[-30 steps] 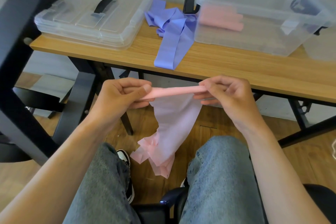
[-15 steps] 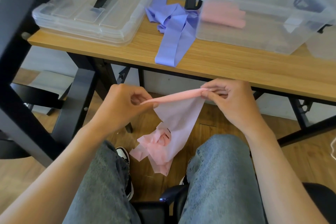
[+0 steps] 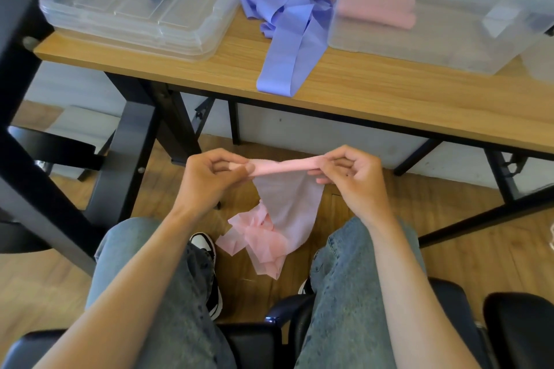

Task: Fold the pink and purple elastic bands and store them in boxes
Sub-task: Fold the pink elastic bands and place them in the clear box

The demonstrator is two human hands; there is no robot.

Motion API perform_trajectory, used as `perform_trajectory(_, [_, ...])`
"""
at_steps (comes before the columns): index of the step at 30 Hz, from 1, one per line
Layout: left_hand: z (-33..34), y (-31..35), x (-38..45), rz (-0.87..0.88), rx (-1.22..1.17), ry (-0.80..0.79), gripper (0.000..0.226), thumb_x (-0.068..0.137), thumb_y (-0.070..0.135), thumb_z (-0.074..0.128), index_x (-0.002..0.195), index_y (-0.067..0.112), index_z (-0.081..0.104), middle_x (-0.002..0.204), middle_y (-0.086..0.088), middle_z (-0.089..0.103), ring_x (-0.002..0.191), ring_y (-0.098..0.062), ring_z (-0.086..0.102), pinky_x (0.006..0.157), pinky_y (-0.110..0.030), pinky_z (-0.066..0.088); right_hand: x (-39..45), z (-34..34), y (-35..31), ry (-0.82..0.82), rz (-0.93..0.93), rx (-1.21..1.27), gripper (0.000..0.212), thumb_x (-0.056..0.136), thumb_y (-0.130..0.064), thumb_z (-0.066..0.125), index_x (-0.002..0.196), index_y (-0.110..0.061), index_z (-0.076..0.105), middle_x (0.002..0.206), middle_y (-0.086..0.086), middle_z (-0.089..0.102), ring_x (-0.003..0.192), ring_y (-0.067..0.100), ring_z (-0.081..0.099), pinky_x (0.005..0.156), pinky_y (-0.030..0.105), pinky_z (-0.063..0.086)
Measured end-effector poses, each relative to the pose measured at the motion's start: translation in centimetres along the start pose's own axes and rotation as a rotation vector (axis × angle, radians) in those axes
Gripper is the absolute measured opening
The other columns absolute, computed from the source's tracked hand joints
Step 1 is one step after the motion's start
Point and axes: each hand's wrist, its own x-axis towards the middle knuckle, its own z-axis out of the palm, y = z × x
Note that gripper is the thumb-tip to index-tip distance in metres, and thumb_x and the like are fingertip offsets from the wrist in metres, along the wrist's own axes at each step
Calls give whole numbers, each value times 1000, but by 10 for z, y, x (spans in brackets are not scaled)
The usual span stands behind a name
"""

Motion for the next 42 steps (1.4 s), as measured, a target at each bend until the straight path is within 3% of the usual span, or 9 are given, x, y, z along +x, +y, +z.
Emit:
perform_trajectory(5, [-5,-34,-4,-87,-14,-187,33,87,10,75,119,16,70,101,-1,79,94,-21,77,80,-34,64,-4,9,41,-35,46,-105,42,91,-9,77,128,-25,65,114,6,78,91,15,78,78,29,64])
perform_trajectory(10, [-10,-49,-3,-63,77,-217,18,92,9,71,109,8,76,99,-1,79,90,-20,77,79,-30,63,-8,14,69,-26,74,-164,17,92,-11,76,108,-11,76,102,3,79,92,15,78,75,39,66])
perform_trajectory(17, [-2,-57,-2,-142,101,-176,11,99,16,63,106,10,69,84,-7,77,70,-26,75,68,-29,64,-8,19,72,-25,90,-132,4,98,-14,70,101,-12,71,71,7,74,60,27,72,60,40,62])
perform_trajectory(24, [0,-54,-6,-176,-156,-130,17,94,19,68,105,6,71,91,-14,78,82,-27,77,74,-33,65,-9,14,66,-71,200,125,9,96,-2,69,104,-3,72,94,13,80,90,30,79,78,35,64])
perform_trajectory(27, [-2,-56,-7,-178,-189,-146,16,93,9,70,106,0,69,93,-16,78,86,-27,78,73,-29,64,-10,14,65,-80,215,147,10,96,-8,71,104,-2,72,96,13,80,93,30,78,81,37,65])
perform_trajectory(30, [-5,-57,-8,-177,-185,-206,31,90,3,72,119,3,63,98,-18,77,90,-29,77,77,-31,64,-11,14,68,-66,191,100,17,94,-7,73,110,-6,71,99,9,80,94,28,78,78,34,65])
perform_trajectory(33, [-10,-62,-10,-117,-52,-261,37,87,4,75,123,11,67,101,-8,79,94,-22,77,83,-32,63,-12,14,76,-56,173,-14,40,92,-6,75,130,-18,67,109,6,78,95,17,78,78,30,64])
perform_trajectory(38, [-11,-68,-12,-18,244,-220,15,89,18,75,104,15,78,92,4,79,84,-12,76,80,-32,64,-14,22,85,-16,99,-209,14,94,-8,73,107,-13,77,99,0,78,88,11,77,75,36,66])
perform_trajectory(42, [-4,-68,-14,-6,345,-180,15,93,28,72,102,17,75,74,5,74,66,-15,72,72,-36,65,-15,23,85,-5,62,-322,6,100,-17,67,102,-18,73,77,-6,73,62,12,71,63,33,62])
